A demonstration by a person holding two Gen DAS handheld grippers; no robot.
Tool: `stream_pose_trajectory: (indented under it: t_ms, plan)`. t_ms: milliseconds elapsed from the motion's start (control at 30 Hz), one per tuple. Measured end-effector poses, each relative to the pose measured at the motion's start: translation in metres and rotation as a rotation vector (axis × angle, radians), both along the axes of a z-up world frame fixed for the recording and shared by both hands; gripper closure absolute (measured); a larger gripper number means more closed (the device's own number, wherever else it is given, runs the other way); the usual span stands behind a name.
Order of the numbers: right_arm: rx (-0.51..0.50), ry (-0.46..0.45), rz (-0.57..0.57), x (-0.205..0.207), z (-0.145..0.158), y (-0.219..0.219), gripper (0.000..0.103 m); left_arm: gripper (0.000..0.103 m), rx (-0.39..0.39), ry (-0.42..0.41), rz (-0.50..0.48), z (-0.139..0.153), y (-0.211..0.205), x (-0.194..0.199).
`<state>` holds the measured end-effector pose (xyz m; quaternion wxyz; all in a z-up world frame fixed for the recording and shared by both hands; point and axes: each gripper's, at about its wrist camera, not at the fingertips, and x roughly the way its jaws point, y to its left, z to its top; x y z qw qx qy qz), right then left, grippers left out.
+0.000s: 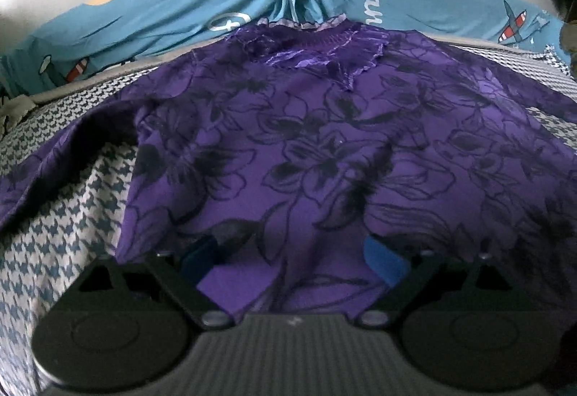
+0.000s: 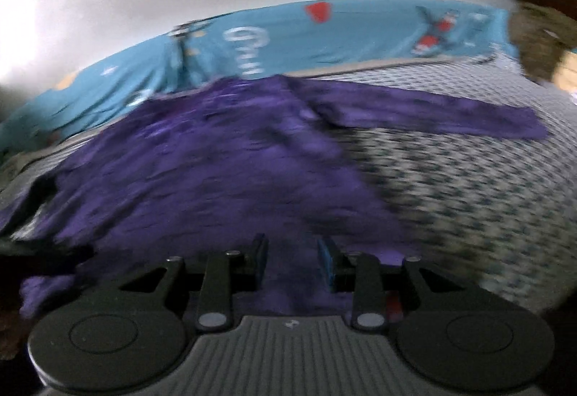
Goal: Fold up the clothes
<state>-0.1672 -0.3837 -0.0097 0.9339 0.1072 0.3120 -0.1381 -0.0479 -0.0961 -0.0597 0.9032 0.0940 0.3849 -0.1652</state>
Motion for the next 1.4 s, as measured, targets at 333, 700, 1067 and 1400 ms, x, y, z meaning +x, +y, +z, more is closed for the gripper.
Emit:
stream_pose_trajectory:
  t_ms: [333, 700, 1067, 1400]
  plan:
    - [0.156, 0.048, -0.215, -0.033, 0.002, -0.033, 0.057, 0.010, -0.036, -0.006, 0.047, 0.008, 0.008, -0.005]
    - [0.231, 0.106, -0.248, -0.036, -0.010, -0.033, 0.051, 0.010, -0.059, -0.023, 0.074, 0.012, 0.014, -0.007]
    - [0.382, 0.075, -0.266, -0.029, -0.030, -0.040, 0.045, 0.010, -0.069, -0.027, 0.085, 0.012, 0.017, -0.009]
    - [0.302, 0.043, -0.252, -0.028, -0.026, -0.031, 0.096, 0.010, -0.074, -0.026, 0.091, 0.013, 0.018, -0.010]
